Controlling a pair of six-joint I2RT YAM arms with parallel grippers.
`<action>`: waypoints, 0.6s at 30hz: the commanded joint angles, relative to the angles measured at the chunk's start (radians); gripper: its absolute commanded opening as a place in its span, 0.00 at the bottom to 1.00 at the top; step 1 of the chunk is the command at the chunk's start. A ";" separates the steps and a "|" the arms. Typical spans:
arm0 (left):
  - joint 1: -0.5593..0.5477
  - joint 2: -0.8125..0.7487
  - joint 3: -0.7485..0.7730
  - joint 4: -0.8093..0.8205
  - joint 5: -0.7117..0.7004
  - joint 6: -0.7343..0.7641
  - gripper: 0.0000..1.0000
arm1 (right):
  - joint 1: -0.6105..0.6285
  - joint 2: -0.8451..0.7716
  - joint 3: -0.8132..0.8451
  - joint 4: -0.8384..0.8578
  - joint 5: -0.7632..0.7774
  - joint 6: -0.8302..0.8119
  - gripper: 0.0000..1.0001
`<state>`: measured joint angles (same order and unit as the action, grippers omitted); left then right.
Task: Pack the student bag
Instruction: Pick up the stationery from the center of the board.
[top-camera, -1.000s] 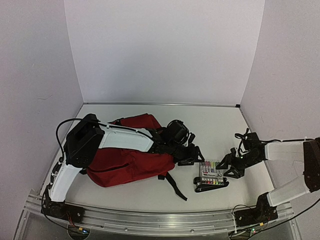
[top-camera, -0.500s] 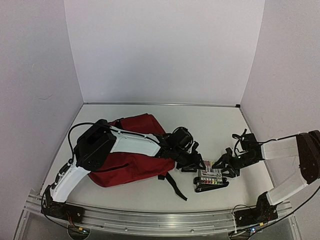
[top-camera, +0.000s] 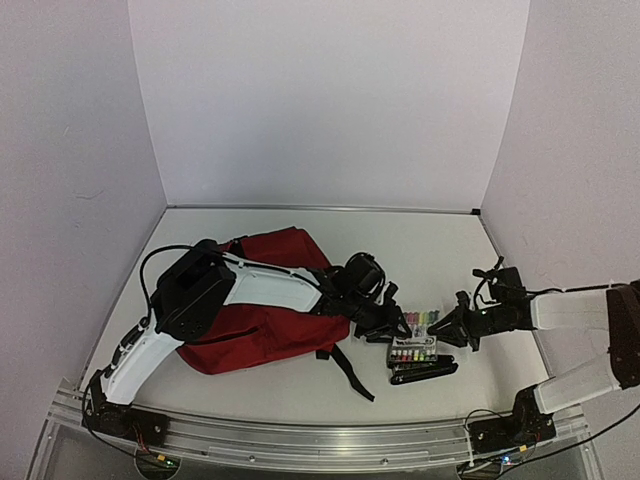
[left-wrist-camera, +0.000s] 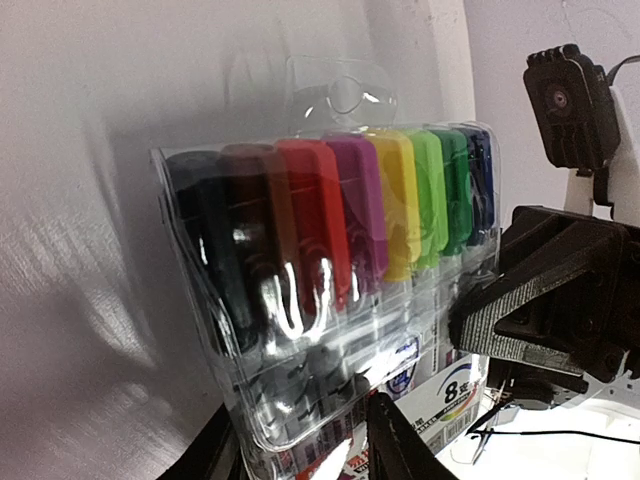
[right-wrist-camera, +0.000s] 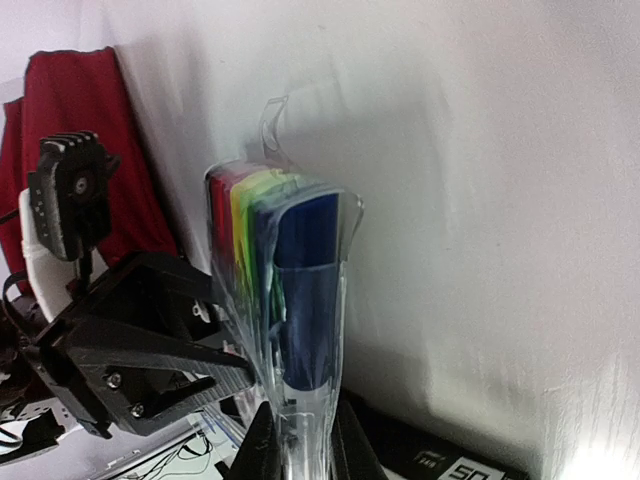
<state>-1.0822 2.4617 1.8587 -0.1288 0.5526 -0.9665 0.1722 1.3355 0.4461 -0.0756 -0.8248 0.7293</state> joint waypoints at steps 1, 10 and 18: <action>-0.002 -0.089 0.035 0.039 -0.007 0.039 0.41 | 0.006 -0.154 0.015 0.065 -0.036 0.144 0.07; 0.024 -0.361 -0.021 -0.054 -0.096 0.186 0.71 | 0.007 -0.405 0.132 0.049 -0.035 0.286 0.00; 0.028 -0.633 -0.198 -0.028 -0.106 0.190 0.87 | 0.020 -0.475 0.332 0.030 -0.137 0.248 0.00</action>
<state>-1.0606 1.9670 1.7456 -0.1836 0.4664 -0.7942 0.1768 0.8865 0.6704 -0.0865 -0.8769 0.9858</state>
